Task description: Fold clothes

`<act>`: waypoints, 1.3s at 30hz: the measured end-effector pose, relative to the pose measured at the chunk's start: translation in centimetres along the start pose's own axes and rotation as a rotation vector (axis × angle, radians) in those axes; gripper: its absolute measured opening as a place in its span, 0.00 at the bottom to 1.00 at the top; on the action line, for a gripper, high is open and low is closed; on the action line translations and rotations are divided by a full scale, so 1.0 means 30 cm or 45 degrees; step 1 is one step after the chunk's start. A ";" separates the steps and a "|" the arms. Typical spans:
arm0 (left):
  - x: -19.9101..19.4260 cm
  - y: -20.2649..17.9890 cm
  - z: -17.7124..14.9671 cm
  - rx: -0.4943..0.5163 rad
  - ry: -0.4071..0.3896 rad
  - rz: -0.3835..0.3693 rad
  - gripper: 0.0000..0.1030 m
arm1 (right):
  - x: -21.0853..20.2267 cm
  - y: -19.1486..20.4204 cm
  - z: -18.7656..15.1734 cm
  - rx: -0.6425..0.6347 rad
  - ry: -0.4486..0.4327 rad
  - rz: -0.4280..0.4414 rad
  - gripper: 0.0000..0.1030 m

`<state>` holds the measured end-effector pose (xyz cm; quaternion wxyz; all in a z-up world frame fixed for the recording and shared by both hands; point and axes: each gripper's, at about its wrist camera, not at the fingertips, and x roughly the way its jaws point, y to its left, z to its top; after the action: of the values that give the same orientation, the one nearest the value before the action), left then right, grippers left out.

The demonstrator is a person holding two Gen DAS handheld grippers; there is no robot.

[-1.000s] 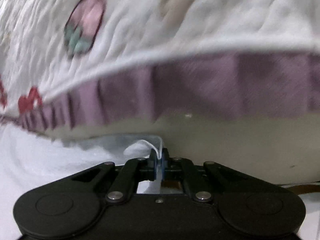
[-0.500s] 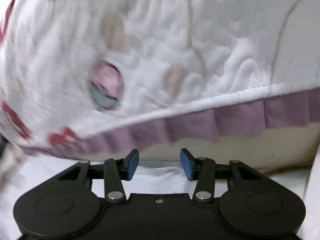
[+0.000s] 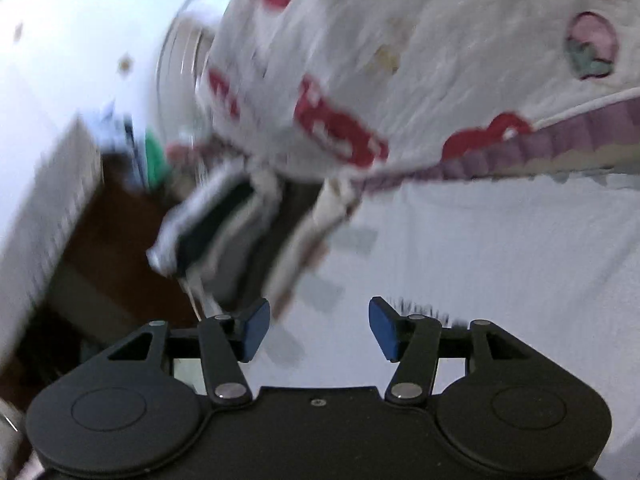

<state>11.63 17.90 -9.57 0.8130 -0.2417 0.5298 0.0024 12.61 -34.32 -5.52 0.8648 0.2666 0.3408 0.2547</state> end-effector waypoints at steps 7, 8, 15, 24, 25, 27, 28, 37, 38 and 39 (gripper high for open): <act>0.084 -0.008 -0.048 -0.017 -0.035 0.009 0.66 | 0.122 0.187 -0.249 -0.450 0.283 -0.094 0.02; 0.087 0.014 -0.060 -0.055 -0.042 -0.017 0.66 | 0.140 0.232 -0.280 -0.566 0.323 -0.094 0.02; 0.079 0.171 -0.092 -0.353 -0.137 -0.037 0.69 | 0.238 0.442 -0.425 -0.798 0.393 -0.009 0.09; 0.128 0.270 -0.110 -0.600 -0.045 -0.302 0.69 | 0.476 0.670 -0.610 -0.920 0.599 0.050 0.46; 0.129 0.271 -0.111 -0.604 -0.043 -0.304 0.69 | 0.494 0.694 -0.629 -0.975 0.605 0.029 0.48; 0.122 0.274 -0.115 -0.620 -0.057 -0.295 0.69 | 0.527 0.718 -0.661 -1.009 0.639 -0.008 0.49; 0.110 0.282 -0.123 -0.650 -0.084 -0.283 0.69 | 0.541 0.727 -0.677 -1.021 0.654 -0.025 0.49; 0.055 0.281 -0.132 -0.620 -0.177 -0.302 0.66 | 0.572 0.702 -0.740 -0.923 0.649 -0.092 0.49; 0.056 0.283 -0.131 -0.621 -0.174 -0.308 0.66 | 0.578 0.698 -0.741 -0.896 0.644 -0.095 0.49; 0.057 0.285 -0.130 -0.623 -0.172 -0.315 0.66 | 0.578 0.696 -0.742 -0.879 0.633 -0.095 0.49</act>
<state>6.79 23.48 -15.65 0.7579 -0.4929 0.4247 0.0471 2.12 -1.92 -14.05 0.8036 -0.1206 0.4430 0.3788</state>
